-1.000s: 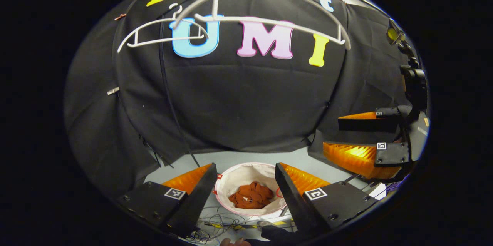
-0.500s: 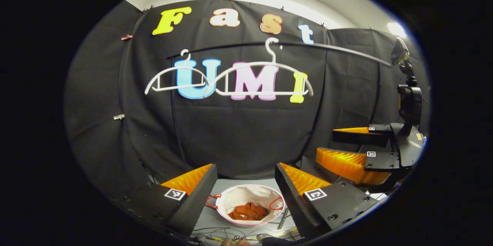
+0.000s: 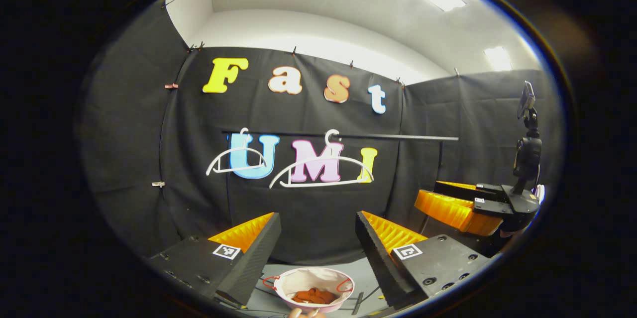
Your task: Grasp the clothes on the hanger with both hands and then place them into the laundry hamper below.
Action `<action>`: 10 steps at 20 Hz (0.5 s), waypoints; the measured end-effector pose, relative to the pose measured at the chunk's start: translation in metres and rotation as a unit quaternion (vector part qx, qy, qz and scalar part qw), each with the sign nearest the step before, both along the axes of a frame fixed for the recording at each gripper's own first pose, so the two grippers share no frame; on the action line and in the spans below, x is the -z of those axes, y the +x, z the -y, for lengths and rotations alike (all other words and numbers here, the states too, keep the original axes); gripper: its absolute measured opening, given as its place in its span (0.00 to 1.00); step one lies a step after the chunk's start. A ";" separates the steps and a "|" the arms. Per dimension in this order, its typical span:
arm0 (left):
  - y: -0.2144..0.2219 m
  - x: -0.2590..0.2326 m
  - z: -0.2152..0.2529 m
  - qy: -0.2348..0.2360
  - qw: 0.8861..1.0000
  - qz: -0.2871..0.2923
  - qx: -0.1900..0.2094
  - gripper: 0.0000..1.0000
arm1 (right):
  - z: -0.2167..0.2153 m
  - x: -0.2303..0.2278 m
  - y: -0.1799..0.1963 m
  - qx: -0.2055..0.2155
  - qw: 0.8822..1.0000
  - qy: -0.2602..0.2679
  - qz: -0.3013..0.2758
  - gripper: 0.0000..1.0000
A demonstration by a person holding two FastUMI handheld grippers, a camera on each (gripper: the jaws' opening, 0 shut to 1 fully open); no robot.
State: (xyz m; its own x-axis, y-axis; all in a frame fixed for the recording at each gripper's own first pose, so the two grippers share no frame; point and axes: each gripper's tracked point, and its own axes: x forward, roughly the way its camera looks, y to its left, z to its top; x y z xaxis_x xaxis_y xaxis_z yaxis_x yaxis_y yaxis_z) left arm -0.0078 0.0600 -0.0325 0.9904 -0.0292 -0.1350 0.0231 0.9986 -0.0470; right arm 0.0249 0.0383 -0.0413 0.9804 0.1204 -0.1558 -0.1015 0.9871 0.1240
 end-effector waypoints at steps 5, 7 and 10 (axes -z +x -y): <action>-0.011 -0.031 0.001 0.004 0.999 0.042 0.015 0.95 | -0.008 -0.032 -0.014 0.013 0.999 0.007 0.033 0.98; -0.013 -0.041 0.002 0.009 0.998 0.052 0.019 0.95 | -0.010 -0.040 -0.016 0.016 0.999 0.009 0.041 0.98; -0.016 -0.051 -0.001 0.013 0.998 0.065 0.023 0.93 | -0.014 -0.045 -0.014 0.016 0.999 0.008 0.045 0.98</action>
State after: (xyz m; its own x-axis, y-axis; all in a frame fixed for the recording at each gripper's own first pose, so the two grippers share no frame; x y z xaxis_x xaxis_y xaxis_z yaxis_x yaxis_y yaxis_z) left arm -0.0240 0.0613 0.0185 0.9974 -0.0722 -0.0073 0.0721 0.9973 -0.0139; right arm 0.0108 0.0528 0.0035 0.9937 0.0901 -0.0659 -0.0808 0.9880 0.1316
